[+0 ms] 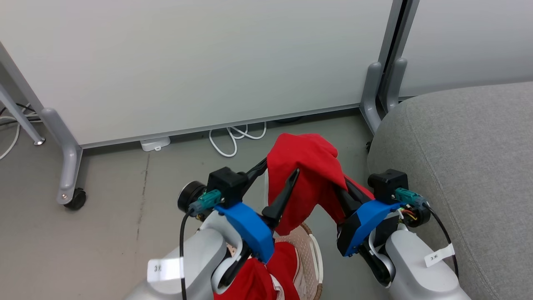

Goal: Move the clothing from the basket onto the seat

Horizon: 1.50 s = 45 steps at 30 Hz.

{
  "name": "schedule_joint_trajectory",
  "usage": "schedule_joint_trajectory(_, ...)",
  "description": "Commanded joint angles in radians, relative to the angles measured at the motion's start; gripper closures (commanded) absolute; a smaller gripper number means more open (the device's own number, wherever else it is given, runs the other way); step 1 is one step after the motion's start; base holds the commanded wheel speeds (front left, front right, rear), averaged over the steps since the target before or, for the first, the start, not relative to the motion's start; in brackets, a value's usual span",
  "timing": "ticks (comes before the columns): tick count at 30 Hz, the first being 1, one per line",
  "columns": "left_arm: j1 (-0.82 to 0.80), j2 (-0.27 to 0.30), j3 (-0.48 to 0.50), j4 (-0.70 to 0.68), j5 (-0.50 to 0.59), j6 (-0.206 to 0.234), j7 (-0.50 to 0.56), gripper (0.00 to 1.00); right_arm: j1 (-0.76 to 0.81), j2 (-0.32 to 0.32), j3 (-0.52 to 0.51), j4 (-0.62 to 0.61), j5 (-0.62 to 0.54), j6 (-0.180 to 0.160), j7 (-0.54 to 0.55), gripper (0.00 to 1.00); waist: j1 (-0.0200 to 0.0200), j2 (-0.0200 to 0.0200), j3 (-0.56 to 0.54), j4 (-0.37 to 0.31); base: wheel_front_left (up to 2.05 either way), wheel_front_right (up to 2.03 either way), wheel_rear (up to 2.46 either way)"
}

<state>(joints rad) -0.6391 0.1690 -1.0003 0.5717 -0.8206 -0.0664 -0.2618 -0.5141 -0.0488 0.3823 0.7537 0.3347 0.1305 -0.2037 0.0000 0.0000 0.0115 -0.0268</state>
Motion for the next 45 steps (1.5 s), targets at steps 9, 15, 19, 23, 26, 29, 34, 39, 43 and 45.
schedule_joint_trajectory(9, 0.211, 0.057, 0.198, -0.151, 0.158, 0.038, -0.005, 0.0, 0.006, -0.003, -0.018, -0.016, -0.017, 0.0, -0.006, 1.0, 0.0, 0.0, 0.008, -0.002, 0.0, 0.0, 0.0)
schedule_joint_trajectory(15, 0.327, 0.07, 0.31, -0.218, 0.244, 0.029, -0.005, 0.0, 0.014, -0.003, -0.026, -0.024, -0.022, 0.0, 0.0, 1.0, 0.0, 0.0, 0.01, -0.008, 0.0, 0.0, 0.0)
schedule_joint_trajectory(19, 0.376, 0.067, 0.362, -0.237, 0.285, 0.015, -0.005, 0.0, 0.017, -0.003, -0.031, -0.03, -0.026, 0.0, 0.004, 1.0, 0.0, 0.0, 0.013, -0.011, 0.0, 0.0, 0.0)
schedule_joint_trajectory(23, 0.402, 0.056, 0.404, -0.242, 0.319, 0.006, -0.005, 0.0, 0.019, -0.003, -0.035, -0.036, -0.029, 0.0, 0.008, 1.0, 0.0, 0.0, 0.016, -0.016, 0.0, 0.0, 0.0)
schedule_joint_trajectory(26, 0.416, 0.045, 0.434, -0.242, 0.338, 0.0, -0.005, 0.0, 0.02, -0.003, -0.037, -0.039, -0.031, 0.0, 0.012, 1.0, 0.0, 0.0, 0.017, -0.024, 0.0, 0.0, 0.0)
schedule_joint_trajectory(29, 0.424, 0.034, 0.461, -0.243, 0.354, -0.008, -0.005, 0.0, 0.019, -0.003, -0.038, -0.043, -0.031, 0.0, 0.014, 1.0, 0.0, 0.0, 0.019, -0.041, 0.0, 0.0, 0.0)
schedule_joint_trajectory(34, 0.433, 0.025, 0.493, -0.238, 0.38, -0.022, -0.005, 0.0, 0.016, -0.003, -0.041, -0.049, -0.03, 0.0, 0.014, 1.0, 0.0, 0.0, 0.024, -0.095, 0.0, 0.0, 0.0)
schedule_joint_trajectory(39, 0.44, 0.013, 0.524, -0.235, 0.397, -0.029, -0.005, 0.0, 0.015, -0.003, -0.039, -0.055, -0.026, 0.0, 0.014, 1.0, 0.0, 0.0, 0.036, -0.173, 0.0, 0.0, 0.0)
schedule_joint_trajectory(43, 0.432, 0.003, 0.537, -0.224, 0.408, -0.036, -0.005, 0.0, 0.021, -0.003, -0.048, -0.049, -0.033, 0.0, 0.012, 1.0, 0.0, 0.0, 0.045, -0.233, 0.0, 0.0, 0.0)
schedule_joint_trajectory(45, 0.431, -0.001, 0.541, -0.217, 0.414, -0.039, -0.005, 0.0, 0.025, -0.003, -0.051, -0.048, -0.032, 0.0, 0.009, 1.0, 0.0, 0.0, 0.048, -0.263, 0.0, 0.0, 0.0)
